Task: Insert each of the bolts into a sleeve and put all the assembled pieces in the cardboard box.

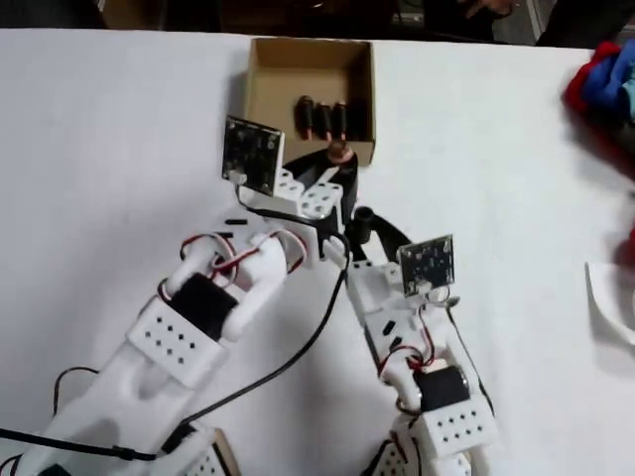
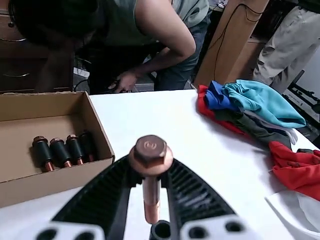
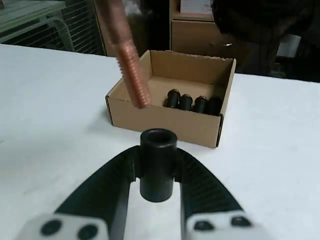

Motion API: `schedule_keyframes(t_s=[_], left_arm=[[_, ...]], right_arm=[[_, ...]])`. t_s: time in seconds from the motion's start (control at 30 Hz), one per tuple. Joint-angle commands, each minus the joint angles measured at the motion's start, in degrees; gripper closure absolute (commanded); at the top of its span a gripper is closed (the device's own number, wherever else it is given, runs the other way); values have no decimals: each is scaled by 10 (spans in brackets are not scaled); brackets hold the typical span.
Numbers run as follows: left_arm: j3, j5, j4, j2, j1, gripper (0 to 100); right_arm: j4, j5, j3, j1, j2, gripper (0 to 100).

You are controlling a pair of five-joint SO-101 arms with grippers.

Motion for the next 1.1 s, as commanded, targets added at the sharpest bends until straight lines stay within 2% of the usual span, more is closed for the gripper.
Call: schedule_keyframes(t_s=[0.0,0.2,0.4,0.67,1.07], left_arm=[[-24,4,-1,0,6,974],[-19,4,-2,0,7,974],[5,4,-4,-4,7,974],[-50,3,-4,-5,7,974],[-45,3,25,-1,18,974]], right_arm=[[13,7,23,-3,-82,975],[29,7,37,-3,-134,975],[31,7,37,-3,-124,975],[28,7,37,-2,-101,975],[21,8,37,-1,-99,975]])
